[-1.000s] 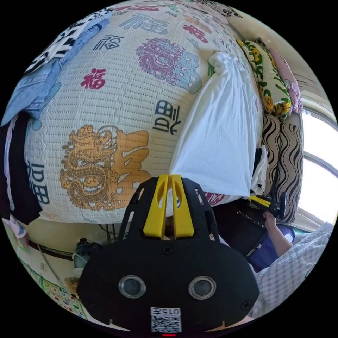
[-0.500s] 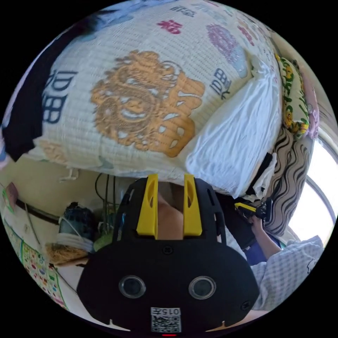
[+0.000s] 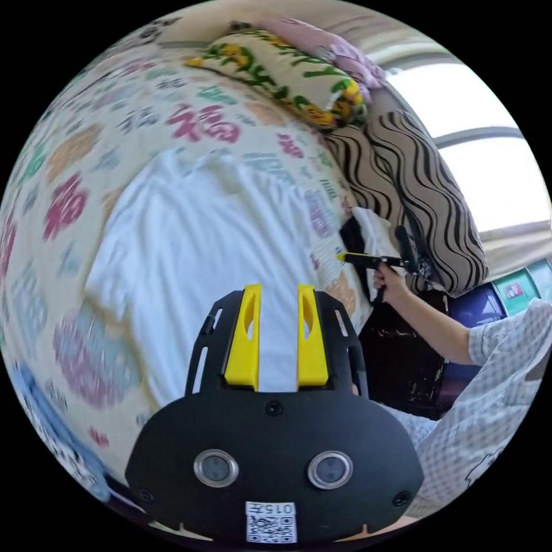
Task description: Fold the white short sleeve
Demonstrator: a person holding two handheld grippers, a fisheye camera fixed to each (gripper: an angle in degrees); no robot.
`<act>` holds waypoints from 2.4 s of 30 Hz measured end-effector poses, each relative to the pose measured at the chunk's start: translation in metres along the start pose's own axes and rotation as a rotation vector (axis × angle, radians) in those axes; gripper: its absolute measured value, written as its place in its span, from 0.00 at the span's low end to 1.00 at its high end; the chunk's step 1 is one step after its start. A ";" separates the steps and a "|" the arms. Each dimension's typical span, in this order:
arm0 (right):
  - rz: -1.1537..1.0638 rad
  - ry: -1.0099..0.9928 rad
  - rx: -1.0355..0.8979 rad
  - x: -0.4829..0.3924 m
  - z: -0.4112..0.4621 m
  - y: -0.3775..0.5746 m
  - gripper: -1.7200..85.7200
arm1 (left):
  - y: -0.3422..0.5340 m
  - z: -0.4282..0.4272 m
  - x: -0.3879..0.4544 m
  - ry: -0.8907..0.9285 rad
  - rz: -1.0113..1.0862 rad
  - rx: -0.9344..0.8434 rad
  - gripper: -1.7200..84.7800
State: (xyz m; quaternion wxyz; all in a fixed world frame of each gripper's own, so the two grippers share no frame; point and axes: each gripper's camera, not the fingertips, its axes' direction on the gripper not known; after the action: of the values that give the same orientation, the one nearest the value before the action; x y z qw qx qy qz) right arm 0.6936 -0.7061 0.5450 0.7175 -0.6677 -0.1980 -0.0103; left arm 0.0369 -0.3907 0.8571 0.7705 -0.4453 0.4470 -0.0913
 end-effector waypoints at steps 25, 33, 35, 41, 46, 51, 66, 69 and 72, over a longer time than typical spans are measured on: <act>0.115 -0.227 0.244 0.052 -0.038 0.017 0.01 | -0.234 0.241 0.131 -0.170 0.201 -0.177 0.02; 0.230 -0.242 0.234 0.053 -0.051 0.061 0.01 | -0.232 0.295 0.175 -0.050 0.351 -0.260 0.11; 0.262 -0.216 0.202 0.051 -0.047 0.064 0.01 | -0.231 0.311 0.183 -0.079 0.359 -0.302 0.13; 0.278 -0.194 0.226 0.039 -0.063 0.069 0.01 | -0.232 0.302 0.232 -0.067 0.445 -0.109 0.14; 0.160 -0.204 0.201 0.000 -0.076 0.054 0.01 | -0.195 0.268 0.249 0.010 0.379 -0.015 0.14; -0.019 -0.194 0.140 -0.059 -0.084 0.040 0.01 | -0.117 0.226 0.206 -0.364 0.235 -0.105 0.13; -0.325 -0.099 -0.135 -0.285 -0.062 0.029 0.01 | 0.052 0.153 0.197 -1.221 0.734 -0.277 0.01; -0.394 -0.030 -0.133 -0.337 -0.062 0.017 0.01 | 0.073 0.134 0.191 -1.207 0.774 -0.229 0.01; -0.452 0.008 -0.106 -0.393 -0.061 -0.004 0.02 | 0.090 0.106 0.179 -1.169 0.718 -0.165 0.01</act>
State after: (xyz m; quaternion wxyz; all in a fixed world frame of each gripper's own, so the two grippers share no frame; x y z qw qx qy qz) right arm 0.3471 -0.8636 0.4300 0.6618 -0.6430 -0.3387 -0.1839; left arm 0.1999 -0.3701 0.7014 0.8311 -0.3031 0.0833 0.4587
